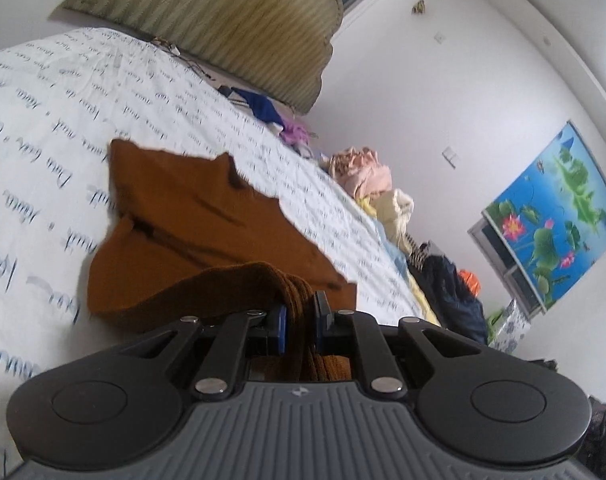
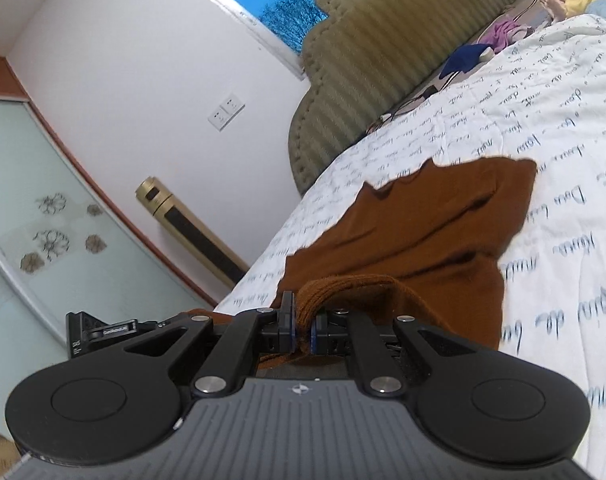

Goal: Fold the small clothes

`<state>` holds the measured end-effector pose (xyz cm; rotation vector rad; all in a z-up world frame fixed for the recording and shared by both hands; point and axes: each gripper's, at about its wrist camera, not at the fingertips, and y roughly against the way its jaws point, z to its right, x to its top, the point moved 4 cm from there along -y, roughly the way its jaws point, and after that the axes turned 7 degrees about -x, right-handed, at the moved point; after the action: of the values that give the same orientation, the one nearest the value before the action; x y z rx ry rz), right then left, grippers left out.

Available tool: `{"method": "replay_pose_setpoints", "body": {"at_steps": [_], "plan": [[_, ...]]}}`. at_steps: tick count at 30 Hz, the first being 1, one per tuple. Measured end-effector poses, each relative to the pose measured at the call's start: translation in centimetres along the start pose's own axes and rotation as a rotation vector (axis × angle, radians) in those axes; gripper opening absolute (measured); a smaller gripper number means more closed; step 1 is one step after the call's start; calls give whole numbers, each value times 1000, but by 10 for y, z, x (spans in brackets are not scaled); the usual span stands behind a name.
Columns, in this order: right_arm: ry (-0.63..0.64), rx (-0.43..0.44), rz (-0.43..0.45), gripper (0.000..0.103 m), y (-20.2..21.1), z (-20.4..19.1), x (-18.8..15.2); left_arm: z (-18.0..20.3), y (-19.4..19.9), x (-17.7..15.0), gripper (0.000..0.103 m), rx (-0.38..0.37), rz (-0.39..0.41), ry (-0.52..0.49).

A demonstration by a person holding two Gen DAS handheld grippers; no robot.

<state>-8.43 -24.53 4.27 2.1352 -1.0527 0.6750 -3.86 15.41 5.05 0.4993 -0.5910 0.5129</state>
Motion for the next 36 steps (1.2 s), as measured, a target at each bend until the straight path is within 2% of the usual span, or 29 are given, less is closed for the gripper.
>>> {"method": "replay_pose_setpoints", "body": {"at_steps": [2,14,21,28,32,36], "plan": [[-4,-9,11,12,-10,4,11,-1,-8,12,13,8,3,5],[-109,-75,62,12,-79,47,62,-33,-82,74,13,202,-34,18],[-151,-131,82,12,-114,75,82,-47,-125,100,13,265,-70,-11],[-250,-153,61,12,-146,110,93,-74,-169,116,12,341,-110,2],[-276,-193,35,12,-166,125,96,-89,-185,125,12,412,-96,-18],[-308,-208,13,12,-182,136,97,-113,-193,131,12,451,-90,37]]}}
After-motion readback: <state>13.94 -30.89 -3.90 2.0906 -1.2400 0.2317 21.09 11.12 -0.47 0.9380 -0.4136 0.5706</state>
